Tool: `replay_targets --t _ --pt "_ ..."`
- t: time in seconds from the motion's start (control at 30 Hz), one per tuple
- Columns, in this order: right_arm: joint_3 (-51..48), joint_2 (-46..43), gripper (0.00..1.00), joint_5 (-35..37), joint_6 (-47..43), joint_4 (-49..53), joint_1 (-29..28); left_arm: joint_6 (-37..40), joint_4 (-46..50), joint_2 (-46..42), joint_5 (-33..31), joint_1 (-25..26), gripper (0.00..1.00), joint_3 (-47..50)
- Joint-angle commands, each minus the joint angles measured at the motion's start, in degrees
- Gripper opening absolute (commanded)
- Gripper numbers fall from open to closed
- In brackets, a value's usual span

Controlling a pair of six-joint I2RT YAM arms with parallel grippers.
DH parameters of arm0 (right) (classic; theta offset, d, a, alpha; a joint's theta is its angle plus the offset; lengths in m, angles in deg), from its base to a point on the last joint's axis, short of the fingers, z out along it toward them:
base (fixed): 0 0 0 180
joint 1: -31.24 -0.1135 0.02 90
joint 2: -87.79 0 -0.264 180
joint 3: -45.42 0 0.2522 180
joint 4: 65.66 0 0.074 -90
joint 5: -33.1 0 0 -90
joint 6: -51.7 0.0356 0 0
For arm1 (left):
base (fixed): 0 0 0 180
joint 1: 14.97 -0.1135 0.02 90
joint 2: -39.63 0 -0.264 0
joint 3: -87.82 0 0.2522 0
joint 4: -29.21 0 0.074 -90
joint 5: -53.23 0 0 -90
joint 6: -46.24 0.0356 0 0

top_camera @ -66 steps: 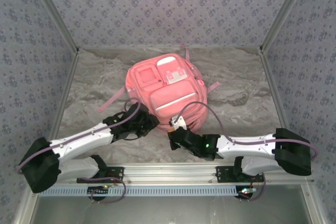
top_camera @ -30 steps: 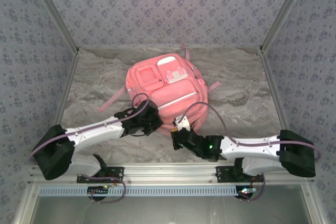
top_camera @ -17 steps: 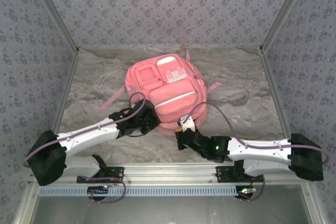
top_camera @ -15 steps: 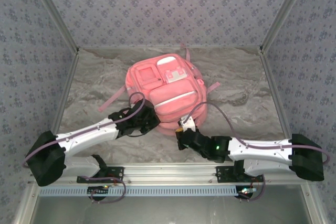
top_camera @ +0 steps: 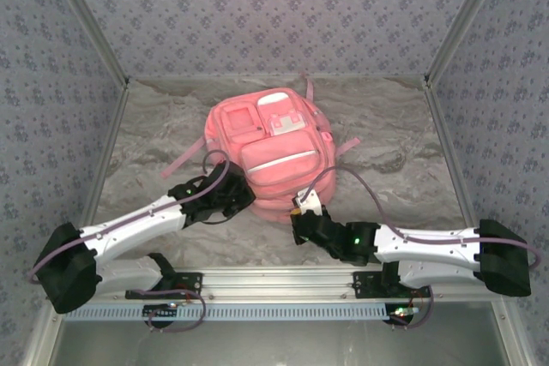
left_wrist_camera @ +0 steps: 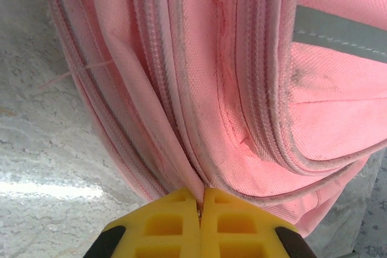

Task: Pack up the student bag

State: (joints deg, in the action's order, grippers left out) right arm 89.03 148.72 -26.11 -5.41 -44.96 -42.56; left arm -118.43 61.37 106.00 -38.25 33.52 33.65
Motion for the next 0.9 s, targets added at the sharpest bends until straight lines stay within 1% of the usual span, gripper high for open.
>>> replay_targets --t 0.0,0.23,0.53,0.7,0.8,0.87 --pt "1.92 0.6 0.0 3.8 -1.5 4.44 0.11 1.8 1.25 -2.97 -4.85 -1.65 0.0 0.72" --pt "2.75 1.3 0.0 4.09 -2.91 4.14 0.14 4.07 4.44 -6.61 -6.41 -3.18 0.0 1.25" --pt "3.57 3.47 0.0 3.02 -4.41 1.81 1.17 6.5 6.76 -9.78 -6.08 -6.3 0.0 2.41" --pt "3.56 4.18 0.0 1.56 -4.16 0.21 2.29 8.94 8.73 -12.01 -5.07 -9.62 0.0 2.4" --pt "3.26 5.08 0.0 -0.84 -3.63 -3.24 3.68 11.39 10.13 -12.23 -3.46 -12.13 0.0 1.7" --pt "4.21 7.06 0.0 -2.71 -3.36 -5.47 4.31 12.96 10.69 -12.09 -1.52 -14.8 0.0 1.13"
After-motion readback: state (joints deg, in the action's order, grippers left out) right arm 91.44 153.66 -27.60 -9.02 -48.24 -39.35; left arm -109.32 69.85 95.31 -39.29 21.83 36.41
